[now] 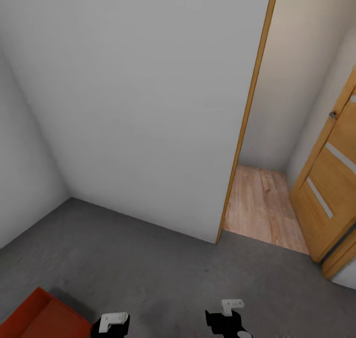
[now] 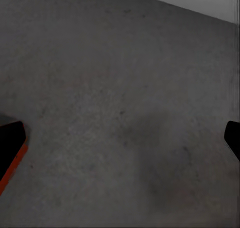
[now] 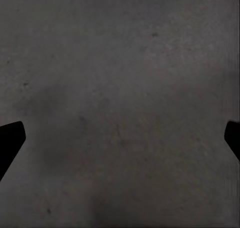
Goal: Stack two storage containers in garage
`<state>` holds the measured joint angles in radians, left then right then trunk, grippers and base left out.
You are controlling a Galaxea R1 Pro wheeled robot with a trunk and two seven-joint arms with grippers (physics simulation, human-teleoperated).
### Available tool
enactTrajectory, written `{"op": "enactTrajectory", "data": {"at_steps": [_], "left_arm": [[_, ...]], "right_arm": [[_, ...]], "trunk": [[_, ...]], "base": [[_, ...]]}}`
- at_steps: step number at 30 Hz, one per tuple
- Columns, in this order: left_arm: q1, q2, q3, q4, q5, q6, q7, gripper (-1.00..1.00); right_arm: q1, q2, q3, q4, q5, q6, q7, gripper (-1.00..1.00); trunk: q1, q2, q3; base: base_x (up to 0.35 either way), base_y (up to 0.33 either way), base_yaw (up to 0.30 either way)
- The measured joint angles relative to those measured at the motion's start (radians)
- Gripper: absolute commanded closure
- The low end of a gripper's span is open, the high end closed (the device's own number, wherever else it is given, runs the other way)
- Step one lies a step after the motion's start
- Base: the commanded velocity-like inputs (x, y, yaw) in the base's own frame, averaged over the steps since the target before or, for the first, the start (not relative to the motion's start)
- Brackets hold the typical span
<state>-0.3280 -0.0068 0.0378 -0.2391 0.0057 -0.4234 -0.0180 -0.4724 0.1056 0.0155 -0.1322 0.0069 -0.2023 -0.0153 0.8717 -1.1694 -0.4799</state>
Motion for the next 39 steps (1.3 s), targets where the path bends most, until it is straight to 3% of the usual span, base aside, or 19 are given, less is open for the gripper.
{"op": "enactTrajectory", "data": {"at_steps": [39], "left_arm": [[0.000,0.000,-0.006,-0.004,0.001,0.000,0.000,-1.00]], "right_arm": [[0.001,0.000,0.000,0.000,0.000,0.000,0.000,-1.00]], "trunk": [[0.000,0.000,0.018]], "base": [[0.000,0.000,-0.299]]}}
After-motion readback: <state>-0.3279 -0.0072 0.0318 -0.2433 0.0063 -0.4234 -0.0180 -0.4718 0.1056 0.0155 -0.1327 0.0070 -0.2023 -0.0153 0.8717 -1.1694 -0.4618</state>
